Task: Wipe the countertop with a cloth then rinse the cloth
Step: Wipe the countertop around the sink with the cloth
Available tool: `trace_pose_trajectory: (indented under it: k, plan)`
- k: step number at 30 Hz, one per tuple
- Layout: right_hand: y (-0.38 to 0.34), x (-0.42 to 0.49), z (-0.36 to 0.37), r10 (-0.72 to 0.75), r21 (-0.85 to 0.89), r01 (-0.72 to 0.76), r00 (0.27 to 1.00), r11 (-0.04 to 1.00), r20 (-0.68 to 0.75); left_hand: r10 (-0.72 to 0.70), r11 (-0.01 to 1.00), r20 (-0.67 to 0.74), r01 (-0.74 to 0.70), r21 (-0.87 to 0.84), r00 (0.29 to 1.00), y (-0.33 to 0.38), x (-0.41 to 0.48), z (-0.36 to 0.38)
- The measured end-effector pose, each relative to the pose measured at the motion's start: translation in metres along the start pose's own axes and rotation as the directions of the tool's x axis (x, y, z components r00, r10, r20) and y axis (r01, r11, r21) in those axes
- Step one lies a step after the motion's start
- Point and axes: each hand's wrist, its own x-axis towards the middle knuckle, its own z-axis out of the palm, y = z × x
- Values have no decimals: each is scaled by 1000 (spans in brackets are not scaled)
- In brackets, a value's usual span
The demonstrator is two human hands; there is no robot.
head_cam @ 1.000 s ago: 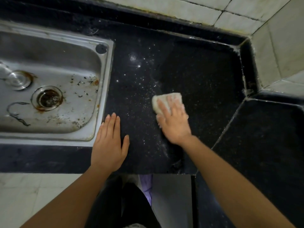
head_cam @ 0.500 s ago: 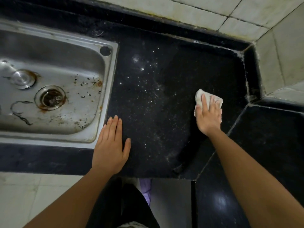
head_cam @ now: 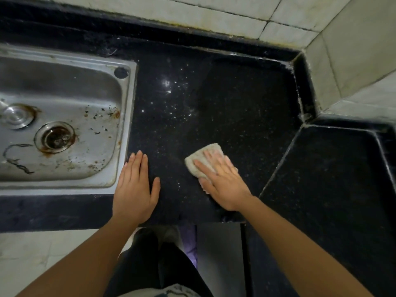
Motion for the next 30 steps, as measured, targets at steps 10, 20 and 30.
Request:
trace_pose_trajectory:
  k: [10, 20, 30]
  plan:
    - [55, -82, 18, 816, 359, -754, 576, 549, -39, -3, 999, 16, 4, -38, 1000, 4, -1, -4]
    - [-113, -42, 58, 632, 376, -551, 763, 745, -136, 18, 998, 37, -16, -57, 999, 5, -4, -3]
    - [-40, -110, 64, 599, 160, -579, 788, 800, -142, 198, 980, 127, -201, 9, 972, -52, 5, -28]
